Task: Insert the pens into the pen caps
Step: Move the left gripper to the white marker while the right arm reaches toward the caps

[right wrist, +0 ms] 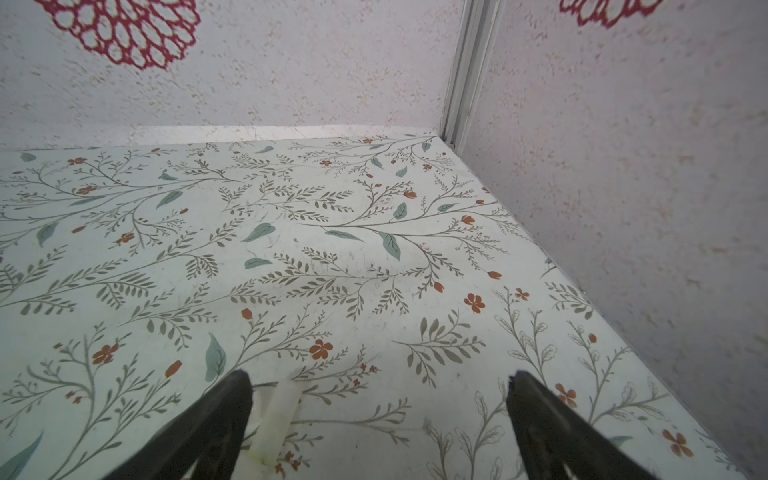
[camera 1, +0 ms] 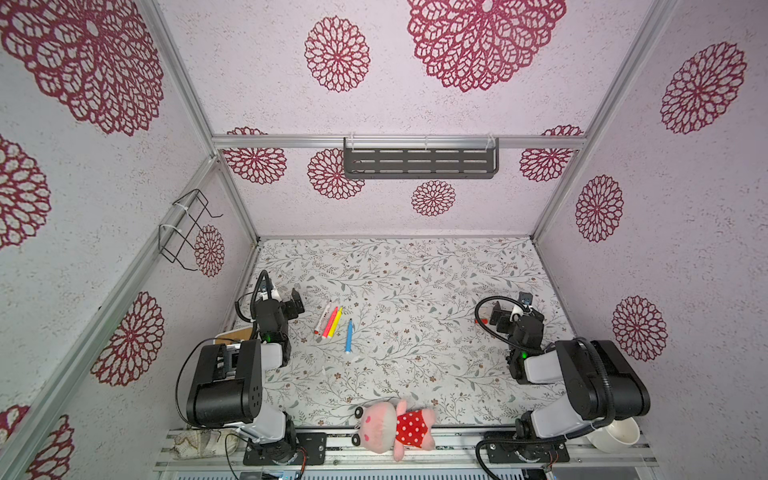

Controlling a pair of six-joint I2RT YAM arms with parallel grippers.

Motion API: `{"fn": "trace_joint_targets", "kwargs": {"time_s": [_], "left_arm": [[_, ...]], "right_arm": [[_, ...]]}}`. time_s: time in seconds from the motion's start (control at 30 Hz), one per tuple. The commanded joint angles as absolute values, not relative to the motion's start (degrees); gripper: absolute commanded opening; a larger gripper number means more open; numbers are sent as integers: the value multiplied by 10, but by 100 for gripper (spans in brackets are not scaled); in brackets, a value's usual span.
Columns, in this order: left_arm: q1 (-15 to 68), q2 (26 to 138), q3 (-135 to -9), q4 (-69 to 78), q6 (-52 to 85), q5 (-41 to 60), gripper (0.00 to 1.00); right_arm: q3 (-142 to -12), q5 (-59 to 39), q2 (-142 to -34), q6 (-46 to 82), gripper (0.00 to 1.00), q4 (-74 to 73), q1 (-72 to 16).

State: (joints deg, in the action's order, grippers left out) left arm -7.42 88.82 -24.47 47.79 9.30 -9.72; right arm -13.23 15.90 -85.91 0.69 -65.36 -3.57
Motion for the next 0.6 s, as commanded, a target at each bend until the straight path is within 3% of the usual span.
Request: {"fn": "trace_joint_targets", "kwargs": {"time_s": [0.0,0.13,0.27,0.3,0.33,0.37,0.43,0.57], "left_arm": [[-62,835,-272,400,99,-178,99],[-31,769,-380,149,134,-280,99],[-30,758,-515,-106,224,-317,99],[-35,761,-533,-136,251,-317,99],[-46,765,-556,-183,295,-296,99],[-59,769,-575,-215,313,-256,99],[-87,783,-610,-256,341,-122,99],[-64,788,-644,-291,352,-86,99]], "right_arm": [[-132,171,-755,-24,99,-620,-58],[-200,203,-634,47,99,-425,-68],[-277,251,-588,134,99,-281,-67],[-310,286,-573,197,99,-175,-67],[-361,357,-565,326,99,-34,-52],[-377,336,-566,365,99,3,-31],[-387,229,-577,338,99,-3,-6],[-425,185,-601,362,99,48,-5]]}}
